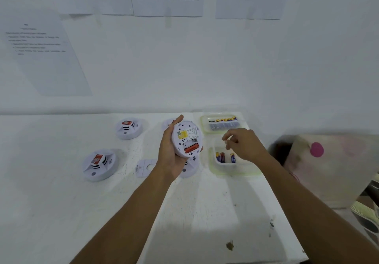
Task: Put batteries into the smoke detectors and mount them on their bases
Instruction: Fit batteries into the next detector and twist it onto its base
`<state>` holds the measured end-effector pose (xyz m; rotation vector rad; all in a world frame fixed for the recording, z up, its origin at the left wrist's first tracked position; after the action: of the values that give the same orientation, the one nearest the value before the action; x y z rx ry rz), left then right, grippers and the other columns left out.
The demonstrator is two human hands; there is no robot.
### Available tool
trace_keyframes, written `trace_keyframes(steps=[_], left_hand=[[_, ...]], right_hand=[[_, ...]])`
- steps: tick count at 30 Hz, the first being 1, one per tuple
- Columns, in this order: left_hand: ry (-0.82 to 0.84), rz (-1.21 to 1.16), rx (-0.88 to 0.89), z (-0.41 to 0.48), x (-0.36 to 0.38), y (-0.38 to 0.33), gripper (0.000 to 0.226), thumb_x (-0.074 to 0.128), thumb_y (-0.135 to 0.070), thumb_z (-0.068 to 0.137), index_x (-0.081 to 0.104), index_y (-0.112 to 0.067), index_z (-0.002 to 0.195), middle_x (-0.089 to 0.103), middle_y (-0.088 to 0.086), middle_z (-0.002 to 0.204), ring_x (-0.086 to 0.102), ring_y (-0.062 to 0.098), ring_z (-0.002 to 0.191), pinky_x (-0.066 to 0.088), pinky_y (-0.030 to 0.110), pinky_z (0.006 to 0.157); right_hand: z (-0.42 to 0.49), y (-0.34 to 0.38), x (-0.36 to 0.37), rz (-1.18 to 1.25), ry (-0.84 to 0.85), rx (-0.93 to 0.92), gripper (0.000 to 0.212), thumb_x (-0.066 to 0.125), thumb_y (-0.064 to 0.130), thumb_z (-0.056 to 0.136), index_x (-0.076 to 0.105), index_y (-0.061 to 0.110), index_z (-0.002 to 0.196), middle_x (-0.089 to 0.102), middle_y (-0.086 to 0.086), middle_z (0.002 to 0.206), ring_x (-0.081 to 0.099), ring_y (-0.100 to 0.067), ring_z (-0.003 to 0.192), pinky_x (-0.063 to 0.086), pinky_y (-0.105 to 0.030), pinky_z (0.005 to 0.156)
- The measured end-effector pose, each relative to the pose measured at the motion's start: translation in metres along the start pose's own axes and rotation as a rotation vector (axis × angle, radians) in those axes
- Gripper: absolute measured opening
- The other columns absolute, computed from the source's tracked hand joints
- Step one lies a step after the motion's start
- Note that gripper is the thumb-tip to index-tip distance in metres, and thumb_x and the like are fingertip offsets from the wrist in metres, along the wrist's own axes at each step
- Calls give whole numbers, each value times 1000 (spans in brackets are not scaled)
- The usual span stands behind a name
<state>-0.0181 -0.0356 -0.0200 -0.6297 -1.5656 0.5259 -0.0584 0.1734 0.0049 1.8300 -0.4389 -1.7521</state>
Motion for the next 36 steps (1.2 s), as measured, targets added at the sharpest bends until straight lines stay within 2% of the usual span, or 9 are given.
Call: trace_keyframes(steps=[3,6,12,20,23,27,30,33,36], left_hand=[[-6,-30,-5,1,2,1,55,57,-43,82,57,-24,134,60,9,131,55,35,119,45,58,96],[-24,-54,6,1,6,1,41,50,-40,94,61,-26,130,63,10,129,60,32,113,48,54,94],[-42,-38,32,-1,10,-5,38,38,-38,101,59,-29,132,69,6,116,64,26,101,53,44,84],[-63,1,49,-2,12,-8,38,34,-38,102,58,-31,131,63,7,127,61,24,105,57,35,66],[-43,23,54,0,16,-8,38,34,-37,103,56,-30,134,63,7,125,61,25,106,57,38,71],[-30,44,65,3,18,-6,39,33,-37,104,56,-30,134,65,7,124,60,26,108,50,51,90],[-7,75,66,4,21,-2,39,33,-37,104,55,-29,136,63,9,128,61,27,110,46,53,97],[7,78,52,5,30,3,38,34,-37,104,55,-31,135,67,6,119,66,23,100,52,47,87],[23,49,30,6,33,7,38,34,-36,104,55,-31,135,69,5,114,67,24,96,53,42,79]], right_hand=[[-13,23,-4,193,-90,-107,17,60,6,89,69,21,86,72,5,73,62,-8,63,44,-9,56],[-28,48,12,289,-81,-154,11,67,13,88,71,22,82,71,10,80,62,-6,62,46,-9,58],[-34,63,43,376,-208,-31,12,64,12,89,75,15,94,71,7,93,62,3,74,43,-2,64],[-35,73,52,660,-173,162,12,63,13,91,71,18,83,71,8,84,64,-5,78,52,-25,72],[-35,71,50,691,-202,167,9,66,16,89,71,16,82,72,6,83,64,-6,77,54,-28,72],[-36,67,44,704,-239,153,12,68,20,89,69,14,78,71,5,78,60,3,62,47,-23,64],[-39,68,34,680,-294,98,12,71,20,87,67,16,76,71,7,77,63,-2,69,46,-20,65],[-40,69,22,709,-322,26,11,70,13,86,66,11,76,70,2,73,58,-1,55,44,-16,56],[-34,60,10,750,-266,3,5,74,11,83,69,11,84,73,-2,77,69,-11,70,54,-23,65]])
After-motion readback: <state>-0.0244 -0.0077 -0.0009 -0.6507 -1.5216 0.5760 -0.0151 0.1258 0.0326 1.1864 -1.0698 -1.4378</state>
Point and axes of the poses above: each hand's wrist, its own z-axis towards the middle knuckle, its own x-axis out of the palm, y = z × x, the point moved 3 cm from there along z, towards the middle knuckle
